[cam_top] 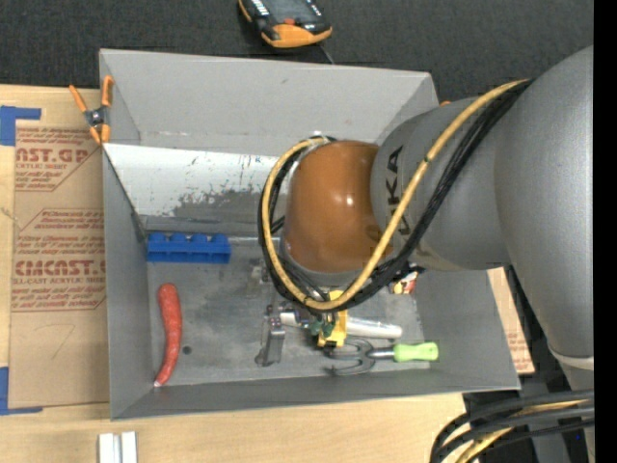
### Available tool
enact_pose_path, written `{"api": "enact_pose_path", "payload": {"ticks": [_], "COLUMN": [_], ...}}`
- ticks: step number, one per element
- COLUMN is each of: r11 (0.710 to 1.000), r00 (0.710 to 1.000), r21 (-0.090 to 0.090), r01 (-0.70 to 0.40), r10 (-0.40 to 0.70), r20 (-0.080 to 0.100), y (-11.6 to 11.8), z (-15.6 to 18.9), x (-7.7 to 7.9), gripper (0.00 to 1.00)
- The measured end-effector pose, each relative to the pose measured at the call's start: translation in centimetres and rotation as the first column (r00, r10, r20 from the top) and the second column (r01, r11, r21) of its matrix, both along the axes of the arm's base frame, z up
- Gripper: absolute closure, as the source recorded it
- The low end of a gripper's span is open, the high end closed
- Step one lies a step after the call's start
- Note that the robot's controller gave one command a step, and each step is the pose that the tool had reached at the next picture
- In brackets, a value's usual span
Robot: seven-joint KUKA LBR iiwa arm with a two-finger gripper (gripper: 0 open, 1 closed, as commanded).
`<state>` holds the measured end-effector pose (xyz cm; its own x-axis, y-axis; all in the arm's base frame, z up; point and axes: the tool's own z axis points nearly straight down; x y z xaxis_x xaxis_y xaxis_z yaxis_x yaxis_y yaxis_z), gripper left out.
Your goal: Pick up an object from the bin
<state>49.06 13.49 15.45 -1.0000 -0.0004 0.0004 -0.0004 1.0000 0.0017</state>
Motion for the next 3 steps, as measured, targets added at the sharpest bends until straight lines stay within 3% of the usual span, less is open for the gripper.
{"api": "enact_pose_path", "payload": {"ticks": [1, 2, 3], "r11": [1.0, 1.0, 1.0], "r00": [1.0, 1.0, 1.0], "r21": [0.0, -0.003, 0.003], "r01": [0.0, 0.004, 0.008], "r10": [0.0, -0.004, -0.008], "r20": [0.0, -0.003, 0.007], "y": [0.0, -6.2, -5.4], "z": [0.0, -3.9, -5.3], "x": [0.0, 1.8, 5.4], "gripper": [0.0, 0.0, 0.0]}}
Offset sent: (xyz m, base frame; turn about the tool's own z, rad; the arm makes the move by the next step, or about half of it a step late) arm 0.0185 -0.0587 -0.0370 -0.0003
